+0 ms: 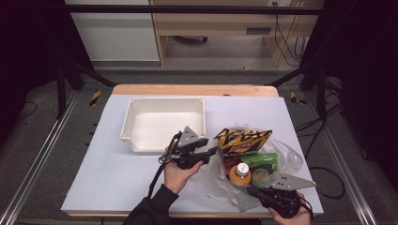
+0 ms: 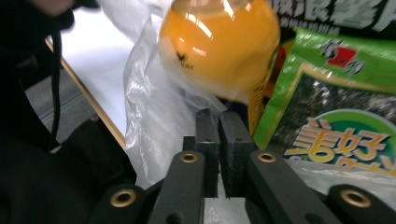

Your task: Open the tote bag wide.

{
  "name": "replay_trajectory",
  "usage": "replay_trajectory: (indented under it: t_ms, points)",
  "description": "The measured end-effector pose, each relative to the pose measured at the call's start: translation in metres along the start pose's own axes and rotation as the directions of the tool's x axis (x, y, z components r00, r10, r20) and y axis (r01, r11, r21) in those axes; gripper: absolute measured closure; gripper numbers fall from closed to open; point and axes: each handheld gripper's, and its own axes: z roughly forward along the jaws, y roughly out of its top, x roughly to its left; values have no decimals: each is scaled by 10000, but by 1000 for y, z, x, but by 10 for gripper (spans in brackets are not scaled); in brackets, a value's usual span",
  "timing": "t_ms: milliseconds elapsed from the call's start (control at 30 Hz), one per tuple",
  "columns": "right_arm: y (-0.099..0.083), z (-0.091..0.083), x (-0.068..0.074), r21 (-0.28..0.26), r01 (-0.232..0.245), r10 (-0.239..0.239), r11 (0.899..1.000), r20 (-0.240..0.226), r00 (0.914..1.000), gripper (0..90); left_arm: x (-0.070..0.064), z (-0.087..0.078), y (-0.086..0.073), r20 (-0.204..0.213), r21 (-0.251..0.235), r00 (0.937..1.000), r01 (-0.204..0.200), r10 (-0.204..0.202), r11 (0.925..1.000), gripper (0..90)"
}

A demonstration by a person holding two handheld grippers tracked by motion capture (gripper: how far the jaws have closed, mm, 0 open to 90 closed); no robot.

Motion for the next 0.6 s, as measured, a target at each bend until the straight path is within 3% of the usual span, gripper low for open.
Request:
replay_trajectory:
  t_ms: [100, 200, 367, 467, 600]
  points:
    - [-2, 5, 1, 281, 59, -59, 9996, 14, 10000, 886, -7, 0, 15, -65, -377, 9999, -107, 105, 9992, 363]
    - [-5, 11, 1, 623, 58, -61, 9980, 51, 10000, 888, -10, 0, 31, 41, -478, 9999, -150, 152, 9987, 335]
    - [-7, 18, 3, 833, 86, -79, 9965, -97, 9999, 877, -13, -1, 46, 396, -187, 9987, -306, 313, 9994, 389]
    - [-3, 11, 8, 514, 161, -155, 9985, -126, 9998, 800, -14, -1, 41, 355, 25, 9985, -422, 421, 9991, 413]
    - [10, -17, 18, -606, 314, -319, 9977, -64, 9995, 722, -7, -3, 30, 355, 132, 9992, -204, 199, 9997, 443]
